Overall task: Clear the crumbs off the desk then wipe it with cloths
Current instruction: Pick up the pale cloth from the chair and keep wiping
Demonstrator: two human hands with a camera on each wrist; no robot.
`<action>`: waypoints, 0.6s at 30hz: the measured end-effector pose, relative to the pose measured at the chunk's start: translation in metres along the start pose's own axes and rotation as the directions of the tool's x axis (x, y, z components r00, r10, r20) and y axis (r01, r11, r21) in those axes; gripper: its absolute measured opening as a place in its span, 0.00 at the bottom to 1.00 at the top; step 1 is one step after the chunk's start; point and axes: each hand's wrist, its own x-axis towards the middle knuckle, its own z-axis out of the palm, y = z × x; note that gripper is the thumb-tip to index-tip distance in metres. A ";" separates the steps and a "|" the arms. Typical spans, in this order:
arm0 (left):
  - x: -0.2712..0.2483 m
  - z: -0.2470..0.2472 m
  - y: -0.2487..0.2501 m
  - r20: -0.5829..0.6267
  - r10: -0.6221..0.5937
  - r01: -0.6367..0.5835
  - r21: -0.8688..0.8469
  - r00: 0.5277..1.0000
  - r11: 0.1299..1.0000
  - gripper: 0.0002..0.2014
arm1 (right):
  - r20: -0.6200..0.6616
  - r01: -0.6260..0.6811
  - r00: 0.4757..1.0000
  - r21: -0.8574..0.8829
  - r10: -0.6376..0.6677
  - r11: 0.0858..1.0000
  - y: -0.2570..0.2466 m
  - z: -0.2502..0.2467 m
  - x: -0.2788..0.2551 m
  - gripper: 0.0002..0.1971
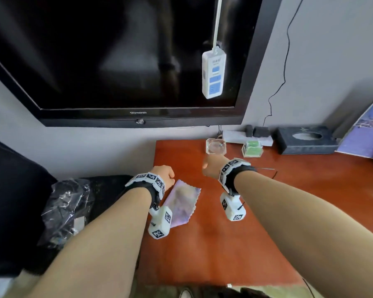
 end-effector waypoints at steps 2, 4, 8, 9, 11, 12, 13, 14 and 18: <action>0.007 0.014 -0.005 0.057 0.001 -0.003 0.038 0.998 0.999 0.15 | 0.031 -0.021 0.999 -0.003 0.021 1.000 0.011 0.020 0.017 0.13; 0.016 0.026 -0.007 0.127 -0.003 -0.005 0.062 0.992 0.998 0.12 | 0.083 -0.038 0.996 -0.023 0.040 0.999 0.023 0.038 0.032 0.12; 0.037 0.042 -0.004 0.207 -0.048 0.045 0.020 0.977 0.999 0.13 | 0.164 -0.054 0.985 -0.049 0.062 0.997 0.041 0.070 0.066 0.12; 0.041 0.047 -0.002 0.210 -0.056 0.057 0.000 0.976 0.998 0.13 | 0.177 -0.055 0.982 -0.047 0.062 0.997 0.044 0.079 0.074 0.12; 0.050 0.057 0.002 0.220 -0.073 0.081 -0.028 0.973 0.996 0.12 | 0.202 -0.041 0.978 -0.035 0.047 0.999 0.046 0.091 0.086 0.14; 0.054 0.062 0.005 0.226 -0.072 0.086 -0.051 0.971 0.995 0.12 | 0.209 -0.038 0.977 -0.020 0.041 0.999 0.046 0.096 0.092 0.14; 0.057 0.070 0.007 0.237 -0.076 0.097 -0.078 0.968 0.992 0.11 | 0.215 -0.038 0.976 -0.003 0.038 0.999 0.046 0.102 0.098 0.15; 0.059 0.077 0.008 0.241 -0.084 0.116 -0.120 0.967 0.986 0.10 | 0.219 -0.034 0.975 0.012 0.031 0.999 0.045 0.107 0.103 0.15; 0.061 0.099 0.011 0.266 -0.122 0.189 -0.243 0.956 0.951 0.06 | 0.266 -0.012 0.964 0.035 0.002 0.999 0.039 0.127 0.121 0.18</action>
